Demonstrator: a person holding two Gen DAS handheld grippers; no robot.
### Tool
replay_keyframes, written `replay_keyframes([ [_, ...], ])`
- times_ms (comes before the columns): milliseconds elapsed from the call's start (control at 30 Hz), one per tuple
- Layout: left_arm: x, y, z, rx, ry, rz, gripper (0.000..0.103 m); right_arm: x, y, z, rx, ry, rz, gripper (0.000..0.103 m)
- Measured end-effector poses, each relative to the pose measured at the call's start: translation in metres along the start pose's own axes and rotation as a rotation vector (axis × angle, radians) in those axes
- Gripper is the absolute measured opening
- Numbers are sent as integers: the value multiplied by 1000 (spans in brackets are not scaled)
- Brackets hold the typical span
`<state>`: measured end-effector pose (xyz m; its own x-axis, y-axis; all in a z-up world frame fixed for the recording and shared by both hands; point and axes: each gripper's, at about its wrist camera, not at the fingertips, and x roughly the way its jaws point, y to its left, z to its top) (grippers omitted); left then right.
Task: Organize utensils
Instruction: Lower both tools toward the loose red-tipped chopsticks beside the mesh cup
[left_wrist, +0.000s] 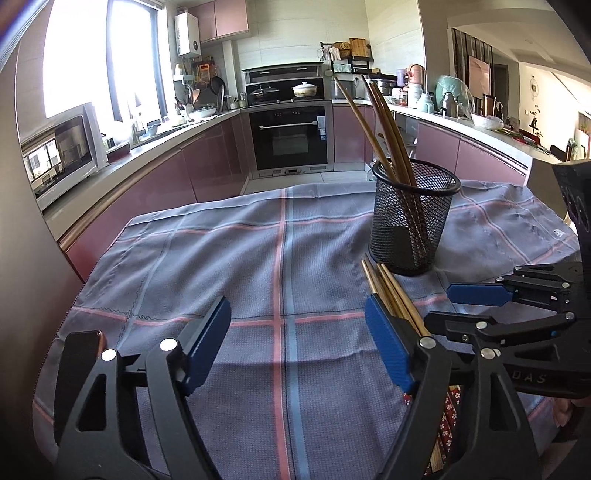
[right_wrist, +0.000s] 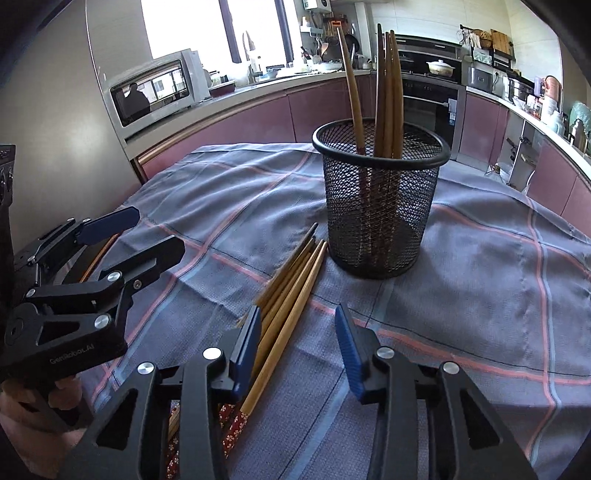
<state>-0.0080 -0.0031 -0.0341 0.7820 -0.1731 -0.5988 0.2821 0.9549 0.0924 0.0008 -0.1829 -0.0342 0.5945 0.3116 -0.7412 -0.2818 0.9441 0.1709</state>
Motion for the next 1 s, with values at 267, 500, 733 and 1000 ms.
replay_keyframes([
  [267, 8, -9, -6, 24, 49, -126, 69, 9, -5, -3, 10, 67, 0, 14],
  [500, 17, -24, -11, 73, 88, -202, 66, 12, -7, 1, 36, 80, 18, 13],
  [733, 28, -30, -14, 101, 136, -223, 50, 16, -5, 2, 27, 93, 36, 19],
  [1000, 40, -29, -11, 74, 182, -305, 46, 22, -5, 5, 1, 123, -3, 24],
])
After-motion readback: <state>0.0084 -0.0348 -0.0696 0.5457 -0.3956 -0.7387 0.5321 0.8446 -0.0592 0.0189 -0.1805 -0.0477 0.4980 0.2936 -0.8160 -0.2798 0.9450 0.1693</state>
